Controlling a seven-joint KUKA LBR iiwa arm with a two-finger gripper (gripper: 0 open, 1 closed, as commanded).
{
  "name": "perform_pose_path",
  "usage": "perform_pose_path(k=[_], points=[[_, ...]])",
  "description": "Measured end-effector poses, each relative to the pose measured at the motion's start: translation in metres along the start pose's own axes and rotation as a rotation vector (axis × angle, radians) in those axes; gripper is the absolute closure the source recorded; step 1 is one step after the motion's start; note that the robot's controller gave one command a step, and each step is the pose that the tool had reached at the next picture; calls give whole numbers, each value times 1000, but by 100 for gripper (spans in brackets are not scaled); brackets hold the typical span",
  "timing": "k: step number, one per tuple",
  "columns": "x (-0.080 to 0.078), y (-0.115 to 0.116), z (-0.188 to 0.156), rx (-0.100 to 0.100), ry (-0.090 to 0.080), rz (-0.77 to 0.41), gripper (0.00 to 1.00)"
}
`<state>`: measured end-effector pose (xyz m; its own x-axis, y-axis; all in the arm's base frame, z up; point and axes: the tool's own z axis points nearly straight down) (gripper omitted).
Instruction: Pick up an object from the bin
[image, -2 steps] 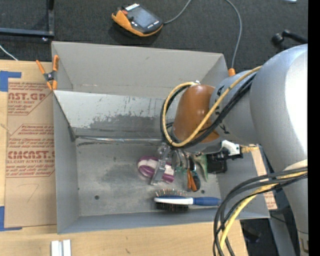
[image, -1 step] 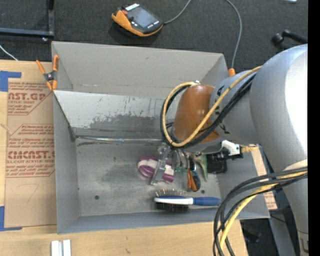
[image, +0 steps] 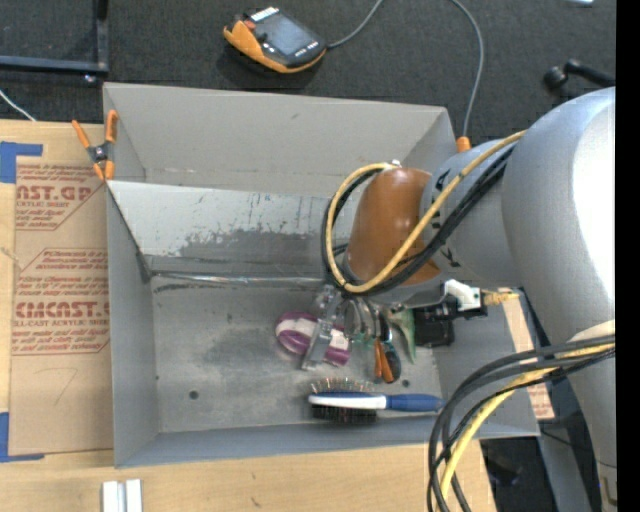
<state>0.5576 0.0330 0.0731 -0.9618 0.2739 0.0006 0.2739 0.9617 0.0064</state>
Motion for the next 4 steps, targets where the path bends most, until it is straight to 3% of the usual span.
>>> perform_pose_path(k=[1,2,4], points=[[3,-1,-10,3,9,0,100],[2,0,-40,2,8,-1,100],[1,1,-69,-1,3,-1,100]])
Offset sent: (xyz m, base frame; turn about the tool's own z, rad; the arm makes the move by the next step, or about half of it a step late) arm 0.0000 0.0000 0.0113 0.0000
